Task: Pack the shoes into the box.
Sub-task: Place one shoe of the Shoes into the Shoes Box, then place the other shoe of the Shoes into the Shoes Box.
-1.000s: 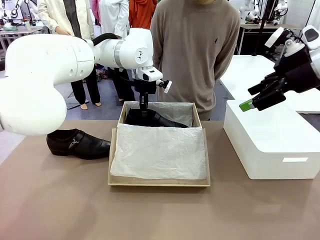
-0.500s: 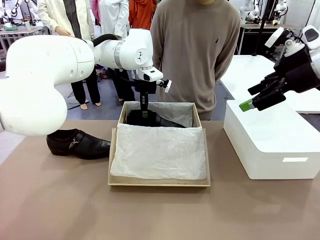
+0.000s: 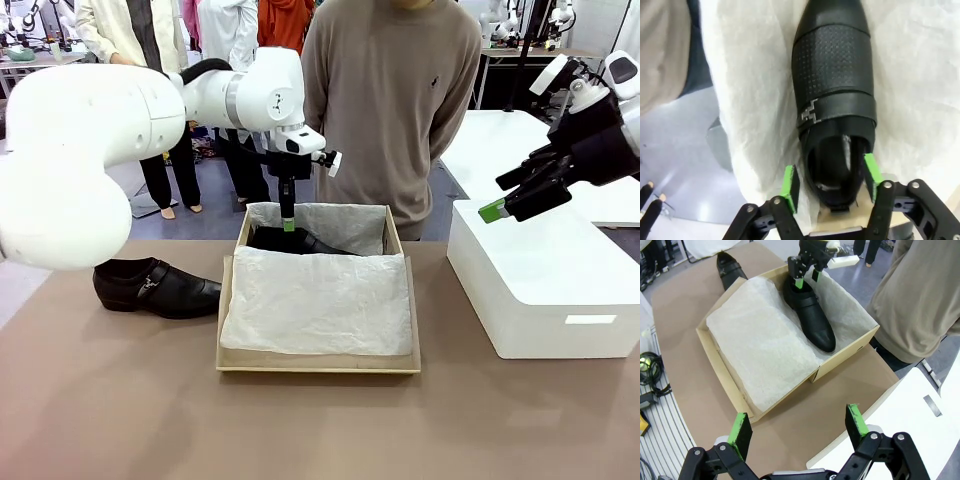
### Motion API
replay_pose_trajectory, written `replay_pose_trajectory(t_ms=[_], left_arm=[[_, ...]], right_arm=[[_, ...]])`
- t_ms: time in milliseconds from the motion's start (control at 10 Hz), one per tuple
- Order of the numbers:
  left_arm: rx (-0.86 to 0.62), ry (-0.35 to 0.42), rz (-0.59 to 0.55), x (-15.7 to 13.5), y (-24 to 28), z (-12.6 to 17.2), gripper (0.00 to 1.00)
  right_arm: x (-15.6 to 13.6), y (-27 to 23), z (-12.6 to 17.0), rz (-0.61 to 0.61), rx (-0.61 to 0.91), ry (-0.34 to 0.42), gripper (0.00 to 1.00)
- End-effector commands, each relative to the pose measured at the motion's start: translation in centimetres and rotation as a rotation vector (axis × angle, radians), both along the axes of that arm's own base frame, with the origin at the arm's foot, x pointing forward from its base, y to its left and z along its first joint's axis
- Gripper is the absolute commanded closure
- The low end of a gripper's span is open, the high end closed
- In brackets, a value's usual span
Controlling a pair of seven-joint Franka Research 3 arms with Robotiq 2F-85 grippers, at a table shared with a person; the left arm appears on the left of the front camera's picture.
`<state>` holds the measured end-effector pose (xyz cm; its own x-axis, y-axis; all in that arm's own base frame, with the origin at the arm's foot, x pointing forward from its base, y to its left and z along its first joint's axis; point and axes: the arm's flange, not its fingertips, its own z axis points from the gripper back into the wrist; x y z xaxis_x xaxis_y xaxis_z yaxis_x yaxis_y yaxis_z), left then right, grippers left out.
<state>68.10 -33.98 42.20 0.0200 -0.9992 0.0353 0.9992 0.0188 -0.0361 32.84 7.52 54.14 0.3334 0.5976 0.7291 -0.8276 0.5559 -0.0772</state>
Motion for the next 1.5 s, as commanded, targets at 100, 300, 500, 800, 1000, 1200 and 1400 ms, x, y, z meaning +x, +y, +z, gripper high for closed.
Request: replay_pose_trajectory(t_ms=[100,300,500,800,1000,1200,1400], left_arm=[[0.008,0.028,0.043,-0.1,1.0,3.7,0.00],[0.002,0.133,0.061,0.9,2.8,4.0,0.00],[0.011,0.015,0.027,-0.6,1.4,3.6,0.00],[0.011,0.015,0.027,-0.6,1.4,3.6,0.00],[0.011,0.015,0.027,-0.6,1.4,3.6,0.00],[0.011,0.015,0.027,-0.6,1.4,3.6,0.00],[0.003,0.022,0.025,-0.6,1.2,3.5,0.00]], right_arm=[[0.1,0.0,0.0,0.007,0.013,-0.001,0.00],[0.1,0.0,0.0,0.007,0.013,-0.001,0.00],[0.1,0.0,0.0,0.007,0.013,-0.001,0.00],[0.1,0.0,0.0,0.007,0.013,-0.001,0.00],[0.1,0.0,0.0,0.007,0.013,-0.001,0.00],[0.1,0.0,0.0,0.007,0.013,-0.001,0.00],[0.1,0.0,0.0,0.007,0.013,-0.001,0.00]])
